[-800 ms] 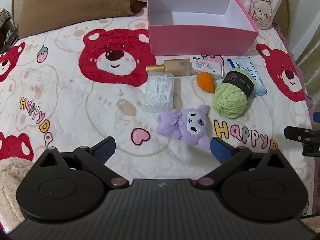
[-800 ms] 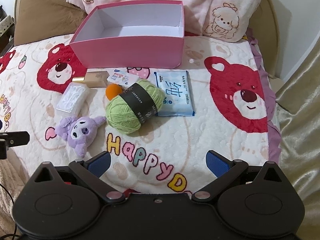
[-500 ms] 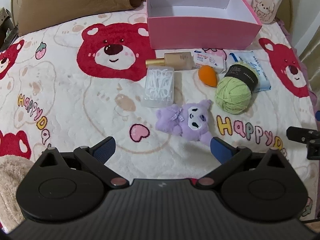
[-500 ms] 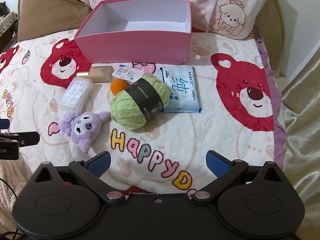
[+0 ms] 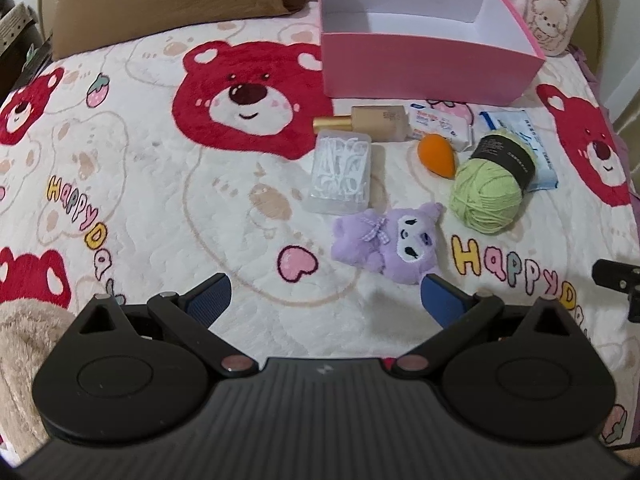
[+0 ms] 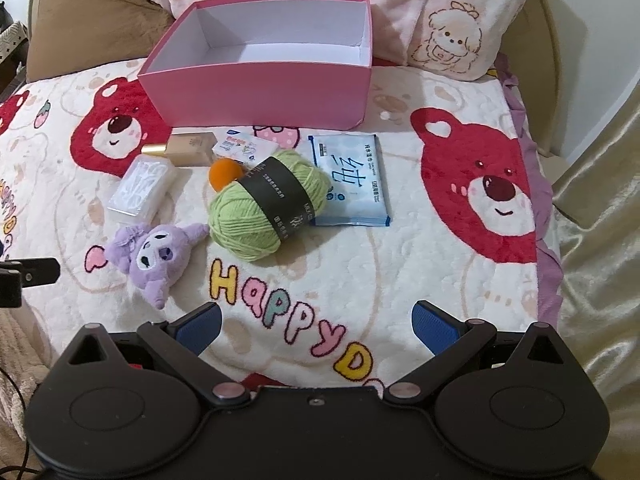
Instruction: Organize objects
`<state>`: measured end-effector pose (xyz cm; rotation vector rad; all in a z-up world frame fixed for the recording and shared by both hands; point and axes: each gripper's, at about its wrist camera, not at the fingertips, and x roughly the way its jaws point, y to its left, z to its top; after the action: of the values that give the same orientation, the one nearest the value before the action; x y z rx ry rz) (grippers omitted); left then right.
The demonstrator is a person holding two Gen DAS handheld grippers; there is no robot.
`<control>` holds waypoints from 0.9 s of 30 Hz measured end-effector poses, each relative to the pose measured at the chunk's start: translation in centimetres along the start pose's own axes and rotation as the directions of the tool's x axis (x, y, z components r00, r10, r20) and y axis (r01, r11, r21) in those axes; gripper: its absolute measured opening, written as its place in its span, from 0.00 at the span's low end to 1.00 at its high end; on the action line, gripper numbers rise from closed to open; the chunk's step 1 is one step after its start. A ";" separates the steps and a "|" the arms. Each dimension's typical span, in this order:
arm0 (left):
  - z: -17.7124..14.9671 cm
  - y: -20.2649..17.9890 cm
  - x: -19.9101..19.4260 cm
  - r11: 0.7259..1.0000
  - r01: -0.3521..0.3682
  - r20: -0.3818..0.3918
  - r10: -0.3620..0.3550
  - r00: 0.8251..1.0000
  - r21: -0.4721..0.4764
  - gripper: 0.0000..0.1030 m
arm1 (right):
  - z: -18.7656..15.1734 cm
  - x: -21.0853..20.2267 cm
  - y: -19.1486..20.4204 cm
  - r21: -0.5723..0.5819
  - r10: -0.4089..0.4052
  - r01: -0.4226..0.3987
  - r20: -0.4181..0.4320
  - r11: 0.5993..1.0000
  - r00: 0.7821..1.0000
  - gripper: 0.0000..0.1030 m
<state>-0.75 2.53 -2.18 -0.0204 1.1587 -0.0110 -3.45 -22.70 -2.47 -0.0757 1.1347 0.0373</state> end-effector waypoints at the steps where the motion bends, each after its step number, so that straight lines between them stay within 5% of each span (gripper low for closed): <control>1: 0.0 0.1 0.1 1.000 -0.003 -0.002 0.003 1.000 -0.006 1.00 | 0.0 0.0 -0.1 0.002 -0.003 0.003 0.000 1.000 1.000 0.99; 13: -0.2 1.1 0.7 0.998 0.012 -0.037 -0.014 0.999 -0.063 0.99 | 0.0 0.1 -0.4 0.029 0.011 -0.011 -0.002 1.000 1.000 0.99; 27: -0.1 0.4 0.3 1.000 0.008 0.004 -0.008 1.000 -0.005 0.98 | 0.0 0.2 -0.3 0.028 0.030 -0.030 0.002 0.999 1.000 0.99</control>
<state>-0.74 2.94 -2.49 -0.0299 1.1550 -0.0154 -3.40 -23.00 -2.61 -0.0341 1.1350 0.0481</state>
